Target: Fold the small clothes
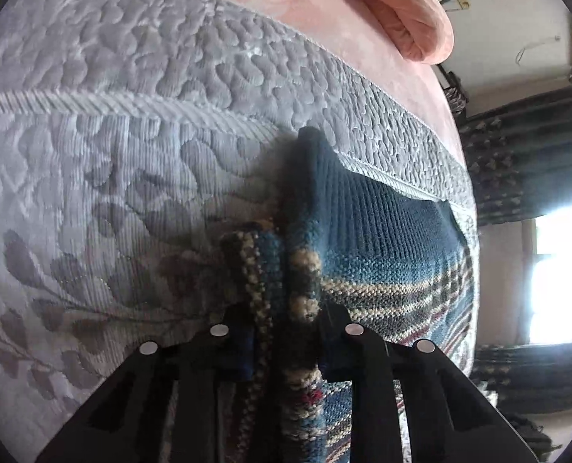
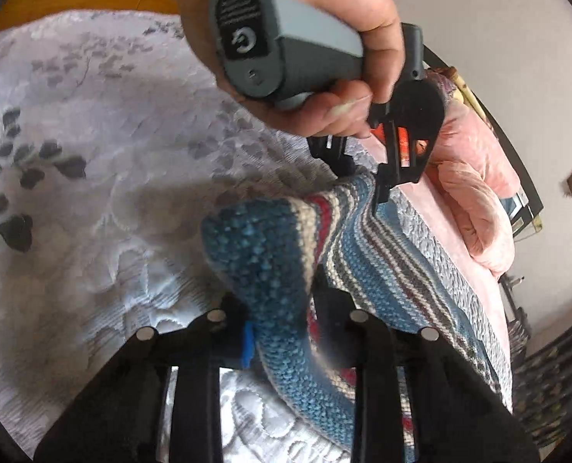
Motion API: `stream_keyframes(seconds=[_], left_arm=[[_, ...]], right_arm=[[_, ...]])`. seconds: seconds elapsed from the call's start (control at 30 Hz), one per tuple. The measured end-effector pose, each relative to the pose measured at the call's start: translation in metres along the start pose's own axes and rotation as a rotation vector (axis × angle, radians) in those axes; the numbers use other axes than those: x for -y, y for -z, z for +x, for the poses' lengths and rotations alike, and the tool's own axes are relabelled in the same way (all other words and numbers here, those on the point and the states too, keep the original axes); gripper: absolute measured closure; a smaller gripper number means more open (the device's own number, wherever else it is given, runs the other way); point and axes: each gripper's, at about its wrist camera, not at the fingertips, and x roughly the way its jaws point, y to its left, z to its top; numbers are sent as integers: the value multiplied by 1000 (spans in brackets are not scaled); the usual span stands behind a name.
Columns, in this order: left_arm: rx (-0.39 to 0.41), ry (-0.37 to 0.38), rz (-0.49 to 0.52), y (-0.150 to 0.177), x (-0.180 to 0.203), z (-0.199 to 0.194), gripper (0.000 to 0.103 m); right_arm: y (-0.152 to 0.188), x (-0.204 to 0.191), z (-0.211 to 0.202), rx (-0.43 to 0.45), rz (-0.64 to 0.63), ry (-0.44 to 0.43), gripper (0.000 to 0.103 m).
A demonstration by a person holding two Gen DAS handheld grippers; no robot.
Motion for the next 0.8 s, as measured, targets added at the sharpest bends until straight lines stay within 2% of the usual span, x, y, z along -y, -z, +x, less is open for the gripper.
stream_keyframes(seconds=[0.23, 0.47, 0.8], left_arm=[[17, -45, 15, -9, 37, -23, 82], [44, -73, 69, -17, 84, -48, 83], [74, -102, 121, -24, 163, -64, 84]], right_arm=[[-12, 33, -29, 34, 116, -8, 89], [-21, 78, -56, 74, 216, 1, 91], [-9, 141, -90, 122, 352, 21, 92]])
